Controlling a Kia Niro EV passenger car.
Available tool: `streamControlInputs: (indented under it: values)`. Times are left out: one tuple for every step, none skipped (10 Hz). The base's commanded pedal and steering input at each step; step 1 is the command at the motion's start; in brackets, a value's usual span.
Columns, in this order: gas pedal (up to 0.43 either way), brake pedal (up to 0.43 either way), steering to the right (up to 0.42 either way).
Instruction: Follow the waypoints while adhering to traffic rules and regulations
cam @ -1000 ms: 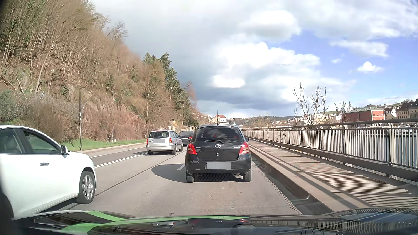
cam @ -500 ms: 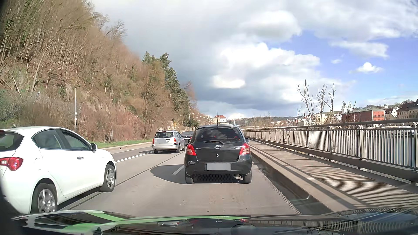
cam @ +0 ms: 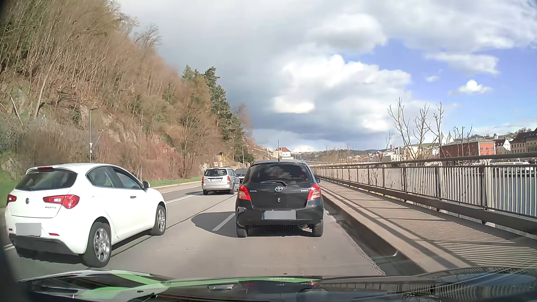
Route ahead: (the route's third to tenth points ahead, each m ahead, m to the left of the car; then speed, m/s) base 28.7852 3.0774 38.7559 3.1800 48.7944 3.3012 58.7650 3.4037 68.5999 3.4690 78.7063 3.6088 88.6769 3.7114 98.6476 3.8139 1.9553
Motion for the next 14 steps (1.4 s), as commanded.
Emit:
streamControlInputs:
  values:
    - [0.000,0.055,0.002]
    - [0.000,0.055,0.002]
    - [0.000,0.067,0.002]
    - [0.000,0.067,0.002]
    - [0.000,0.067,0.002]
    - [0.000,0.073,0.002]
    - [0.000,0.079,0.001]
    - [0.000,0.079,0.001]
    - [0.000,0.085,0.000]
    - [0.000,0.085,-0.005]
    - [0.000,0.085,-0.014]
    - [0.000,0.091,-0.016]
    - [0.000,0.091,-0.013]
    - [0.000,0.091,-0.007]
